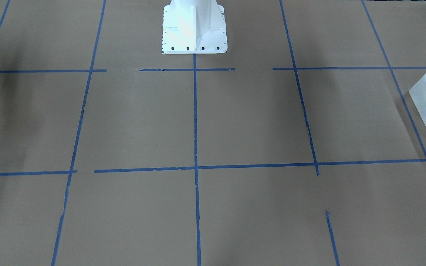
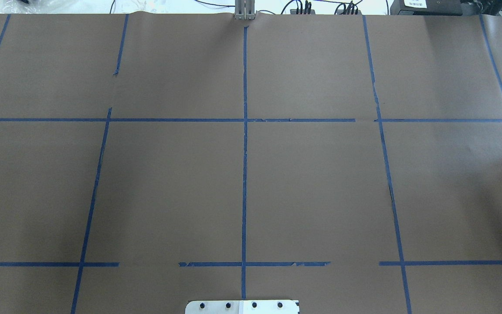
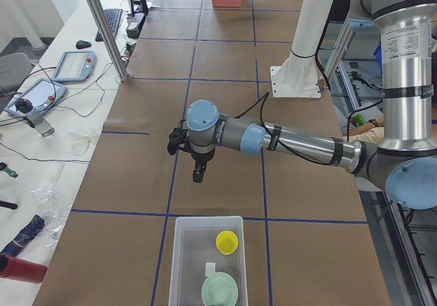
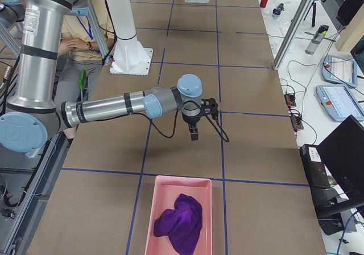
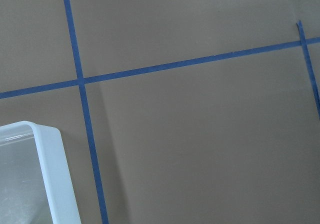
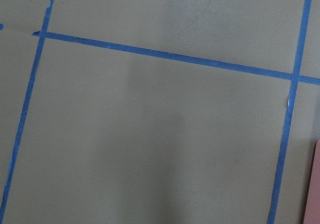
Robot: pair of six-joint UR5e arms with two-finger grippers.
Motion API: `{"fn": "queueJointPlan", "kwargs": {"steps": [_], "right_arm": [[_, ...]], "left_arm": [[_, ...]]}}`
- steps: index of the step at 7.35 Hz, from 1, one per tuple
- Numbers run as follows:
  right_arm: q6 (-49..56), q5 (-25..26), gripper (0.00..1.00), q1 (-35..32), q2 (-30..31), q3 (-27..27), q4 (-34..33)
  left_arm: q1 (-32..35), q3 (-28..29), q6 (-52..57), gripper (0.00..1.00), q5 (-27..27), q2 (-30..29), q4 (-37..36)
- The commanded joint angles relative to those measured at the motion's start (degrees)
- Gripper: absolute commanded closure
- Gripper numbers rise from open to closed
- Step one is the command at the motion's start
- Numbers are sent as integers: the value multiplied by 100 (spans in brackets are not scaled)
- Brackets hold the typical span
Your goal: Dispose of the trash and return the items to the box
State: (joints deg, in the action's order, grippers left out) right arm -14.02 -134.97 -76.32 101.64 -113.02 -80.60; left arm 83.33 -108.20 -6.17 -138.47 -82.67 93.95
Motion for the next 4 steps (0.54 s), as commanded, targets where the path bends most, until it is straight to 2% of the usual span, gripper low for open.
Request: {"fn": "queueJointPlan", "kwargs": {"steps": [1, 2, 3, 4], "right_arm": [[13, 76, 0, -6, 22, -9, 0], [22, -2, 0, -102, -21, 34, -139], [83, -12, 0, -155, -135, 113, -593], [110, -3, 0, -286, -188, 201, -641]], "left_arm": [[122, 149, 19, 0, 91, -91, 88], [131, 133, 28, 0, 318, -117, 27], [427, -24, 28, 0, 320, -126, -60], [812, -43, 28, 0, 338, -335, -61]]}}
